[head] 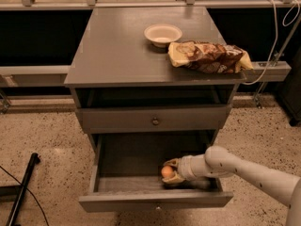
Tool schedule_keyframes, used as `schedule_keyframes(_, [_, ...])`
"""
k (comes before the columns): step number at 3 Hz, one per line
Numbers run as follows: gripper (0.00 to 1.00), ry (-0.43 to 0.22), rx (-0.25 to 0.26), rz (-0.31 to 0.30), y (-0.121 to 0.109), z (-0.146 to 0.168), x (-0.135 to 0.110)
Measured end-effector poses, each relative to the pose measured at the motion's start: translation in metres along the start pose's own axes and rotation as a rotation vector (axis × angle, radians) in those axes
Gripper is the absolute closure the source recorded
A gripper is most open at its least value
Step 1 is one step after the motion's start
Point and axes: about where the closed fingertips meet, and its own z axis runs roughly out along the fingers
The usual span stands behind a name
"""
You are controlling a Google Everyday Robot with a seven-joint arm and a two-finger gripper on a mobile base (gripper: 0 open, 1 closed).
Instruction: Place orange into middle drawer
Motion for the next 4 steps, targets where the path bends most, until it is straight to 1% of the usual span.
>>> schedule_keyframes(1, [0.75,-0.02,-0.023,0.015,-0.0079,0.002,-0.0078])
schedule_keyframes(2, [0.44,0.022,-0.031,0.011,-0.011,0.0037,-0.0108])
schedule_keyframes(3, [0.2,0.022,-0.032,0.011,-0.011,0.0037,-0.0108])
schedule_keyframes(4, [0.0,0.022,-0.032,0.011,-0.011,0.0037,-0.0108])
